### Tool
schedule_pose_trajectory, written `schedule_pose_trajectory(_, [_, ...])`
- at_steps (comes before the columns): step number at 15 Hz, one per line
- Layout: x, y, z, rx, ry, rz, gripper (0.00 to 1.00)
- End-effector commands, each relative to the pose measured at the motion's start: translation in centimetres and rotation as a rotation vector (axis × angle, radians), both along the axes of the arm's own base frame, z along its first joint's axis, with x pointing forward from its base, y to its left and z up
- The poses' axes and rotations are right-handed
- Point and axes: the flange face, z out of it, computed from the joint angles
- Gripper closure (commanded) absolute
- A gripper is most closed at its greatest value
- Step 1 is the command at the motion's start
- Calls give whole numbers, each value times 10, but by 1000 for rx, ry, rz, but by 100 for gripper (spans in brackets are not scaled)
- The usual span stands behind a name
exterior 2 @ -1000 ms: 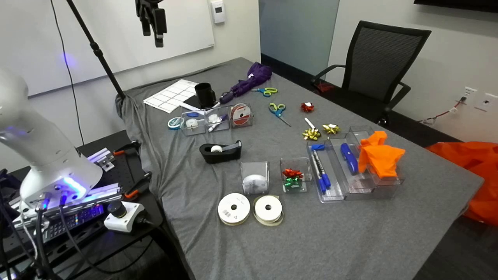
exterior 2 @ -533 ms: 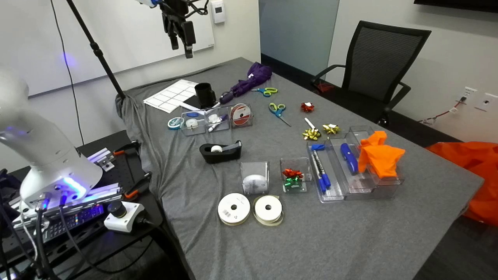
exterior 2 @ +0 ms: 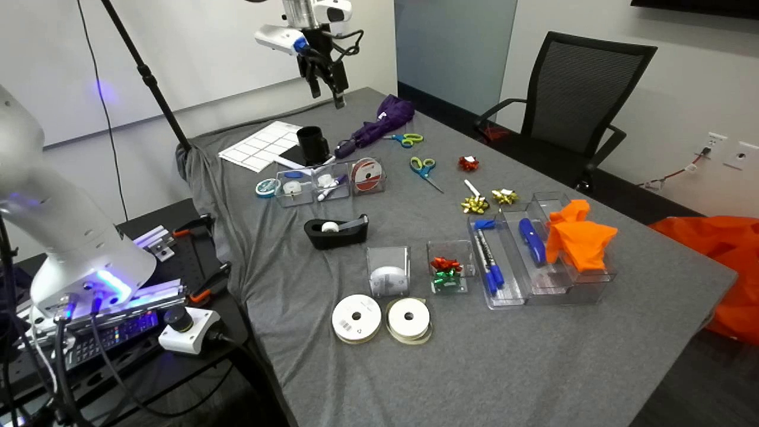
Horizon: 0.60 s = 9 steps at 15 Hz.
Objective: Move the orange object in the small container to the container on the right
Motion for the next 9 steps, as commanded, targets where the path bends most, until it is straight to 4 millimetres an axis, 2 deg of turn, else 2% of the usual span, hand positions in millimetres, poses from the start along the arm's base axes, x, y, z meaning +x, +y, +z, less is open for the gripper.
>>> schedule_pose_trajectory(1, [5, 0, -4, -2, 2, -1, 0])
schedule_pose_trajectory(5, [10, -1, -3, -3, -4, -1, 0])
schedule_pose_trajectory(9, [40, -8, -28, 79, -62, -104, 0])
